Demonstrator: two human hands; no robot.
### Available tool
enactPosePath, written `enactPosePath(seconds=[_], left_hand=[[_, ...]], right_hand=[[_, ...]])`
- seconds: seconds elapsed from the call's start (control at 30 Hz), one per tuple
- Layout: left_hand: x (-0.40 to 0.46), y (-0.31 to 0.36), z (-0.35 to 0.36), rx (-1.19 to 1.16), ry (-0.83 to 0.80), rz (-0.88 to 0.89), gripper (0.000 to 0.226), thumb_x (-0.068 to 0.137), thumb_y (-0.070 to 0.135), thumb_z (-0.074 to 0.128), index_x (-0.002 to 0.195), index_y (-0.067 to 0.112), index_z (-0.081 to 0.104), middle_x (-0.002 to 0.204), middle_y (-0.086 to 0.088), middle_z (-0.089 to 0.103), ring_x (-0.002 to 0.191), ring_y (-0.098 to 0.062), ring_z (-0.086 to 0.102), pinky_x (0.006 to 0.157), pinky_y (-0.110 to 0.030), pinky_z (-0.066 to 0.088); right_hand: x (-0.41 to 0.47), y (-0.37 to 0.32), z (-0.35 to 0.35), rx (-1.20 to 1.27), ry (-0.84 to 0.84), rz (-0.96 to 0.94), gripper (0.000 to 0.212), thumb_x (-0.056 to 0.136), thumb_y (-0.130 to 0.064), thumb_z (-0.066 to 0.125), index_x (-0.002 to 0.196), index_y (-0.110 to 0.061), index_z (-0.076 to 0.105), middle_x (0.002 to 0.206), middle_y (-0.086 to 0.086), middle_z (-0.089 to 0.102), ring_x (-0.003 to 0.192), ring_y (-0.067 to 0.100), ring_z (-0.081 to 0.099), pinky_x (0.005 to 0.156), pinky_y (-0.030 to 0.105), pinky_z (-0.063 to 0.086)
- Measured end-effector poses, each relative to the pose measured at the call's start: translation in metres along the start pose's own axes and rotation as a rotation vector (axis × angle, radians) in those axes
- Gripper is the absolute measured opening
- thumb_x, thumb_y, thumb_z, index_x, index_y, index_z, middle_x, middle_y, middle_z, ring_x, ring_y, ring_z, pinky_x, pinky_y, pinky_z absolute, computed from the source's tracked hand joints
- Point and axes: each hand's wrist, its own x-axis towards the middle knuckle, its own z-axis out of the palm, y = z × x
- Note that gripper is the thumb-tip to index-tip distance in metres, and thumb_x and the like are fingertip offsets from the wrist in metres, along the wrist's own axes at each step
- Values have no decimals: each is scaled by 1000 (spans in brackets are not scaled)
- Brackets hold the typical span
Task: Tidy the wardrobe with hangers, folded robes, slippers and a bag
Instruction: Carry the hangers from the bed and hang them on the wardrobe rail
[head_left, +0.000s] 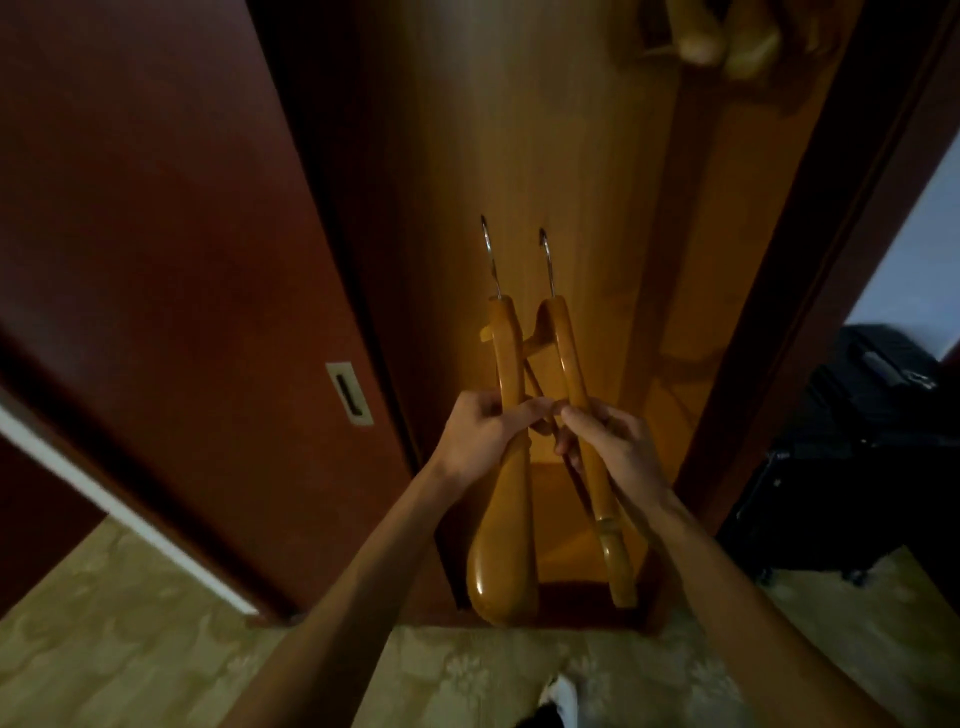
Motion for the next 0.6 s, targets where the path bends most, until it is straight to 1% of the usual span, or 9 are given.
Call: enactPosePath(seconds=[0.03, 0.13, 0.17, 0.23, 0.3, 0.37, 0.47, 0.53, 0.6], left_hand=[[21, 5, -9, 7, 9, 8, 20, 97, 29, 63, 86, 18, 76, 85, 5, 75, 80, -12, 71, 78, -28, 56], [81, 25, -33, 19, 24, 54, 25, 96, 32, 64, 79, 19, 76, 84, 0, 75, 84, -25, 70, 80, -38, 56], [99, 32, -39, 15, 27, 73, 25, 96, 32, 63, 79, 19, 76, 83, 1, 75, 84, -22, 70, 79, -34, 55], [130, 50, -49, -16, 19, 104, 24, 97, 27, 62, 80, 16, 74, 79, 8, 74, 76, -7, 69, 70, -16, 52], [158, 68, -58, -40, 16, 130, 23, 97, 24, 61, 81, 13, 73, 76, 8, 73, 72, -1, 68, 66, -9, 49], [184, 89, -66, -63, 2, 136, 25, 96, 24, 63, 78, 11, 74, 75, 5, 74, 71, -4, 69, 69, -15, 51], [216, 120, -75, -89, -18, 112, 31, 94, 32, 66, 83, 4, 77, 80, -5, 76, 77, -15, 73, 80, -31, 55], [234, 139, -80, -124, -25, 112, 35, 90, 37, 69, 88, 3, 77, 86, -11, 76, 82, -22, 74, 86, -38, 57], [250, 156, -83, -119, -37, 141, 39, 88, 41, 70, 88, 3, 77, 88, -13, 76, 84, -25, 74, 89, -42, 57]], right_hand=[[21, -7, 1, 13, 13, -13, 15, 96, -19, 59, 94, -11, 72, 66, 1, 68, 59, 8, 63, 57, 18, 50], [77, -32, 4, 48, 46, -89, 18, 89, -28, 63, 90, -13, 73, 67, 3, 68, 61, 10, 63, 59, 18, 50], [94, -41, 4, 40, 46, -115, 22, 86, -32, 62, 90, -13, 73, 67, 3, 68, 62, 10, 63, 60, 18, 50], [123, -57, 4, 16, 55, -157, 28, 84, -35, 61, 91, -10, 73, 67, 2, 68, 64, 9, 64, 64, 19, 50], [151, -77, 4, 20, 72, -192, 31, 85, -36, 62, 91, -7, 72, 68, -1, 68, 66, 8, 64, 67, 21, 49], [176, -100, 4, 29, 76, -239, 32, 88, -36, 66, 90, -4, 73, 70, 1, 69, 68, 11, 65, 67, 23, 50], [206, -132, 2, 23, 91, -308, 36, 94, -25, 64, 90, 10, 68, 69, 10, 66, 65, 17, 62, 66, 27, 50], [221, -156, -2, 6, 95, -339, 36, 96, -22, 61, 91, 14, 66, 65, 6, 66, 61, 11, 62, 64, 21, 50], [235, -178, -7, -6, 105, -371, 35, 96, -20, 60, 92, 14, 66, 64, 2, 66, 60, 6, 64, 61, 16, 50]])
